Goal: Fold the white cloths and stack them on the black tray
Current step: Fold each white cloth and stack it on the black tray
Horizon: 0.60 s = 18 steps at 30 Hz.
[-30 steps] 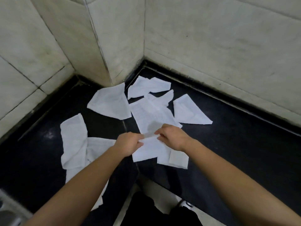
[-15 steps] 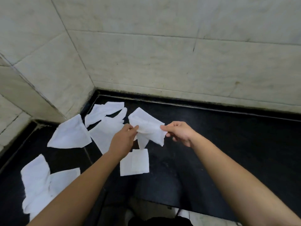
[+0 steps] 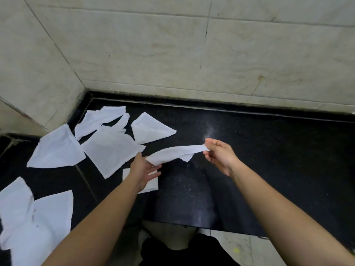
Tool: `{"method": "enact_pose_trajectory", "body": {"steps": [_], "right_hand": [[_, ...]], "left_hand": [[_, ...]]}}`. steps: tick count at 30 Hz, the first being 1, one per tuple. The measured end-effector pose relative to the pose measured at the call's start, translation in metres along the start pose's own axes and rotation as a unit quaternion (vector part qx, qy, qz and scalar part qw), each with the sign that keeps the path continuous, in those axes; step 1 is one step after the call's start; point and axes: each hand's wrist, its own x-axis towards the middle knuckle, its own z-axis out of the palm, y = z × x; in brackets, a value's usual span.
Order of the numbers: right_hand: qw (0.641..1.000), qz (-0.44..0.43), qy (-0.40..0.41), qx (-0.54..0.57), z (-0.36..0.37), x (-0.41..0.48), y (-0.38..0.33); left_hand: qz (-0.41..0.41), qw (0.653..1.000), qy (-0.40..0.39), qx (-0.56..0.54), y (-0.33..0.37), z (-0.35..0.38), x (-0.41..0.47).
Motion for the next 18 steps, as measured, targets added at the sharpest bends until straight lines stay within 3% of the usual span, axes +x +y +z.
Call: {"method": "enact_pose_trajectory", "body": {"steps": [4, 7, 13, 18], "right_hand": [[1.000, -0.009, -0.002, 0.011, 0.004, 0.000, -0.009], [0.998, -0.038, 0.023, 0.034, 0.008, 0.004, -0.024], [0.991, -0.103, 0.060, 0.060, 0.022, 0.006, -0.055], [0.985, -0.141, 0.049, 0.090, 0.020, -0.003, -0.066]], "left_hand": [[-0.009, 0.991, -0.046, 0.125, 0.002, 0.006, 0.001], [0.030, 0.983, -0.017, 0.181, 0.017, 0.011, 0.005], [0.077, 0.997, 0.015, 0.009, 0.071, 0.046, 0.008], [0.146, 0.988, -0.007, -0.041, 0.089, 0.065, 0.000]]}}
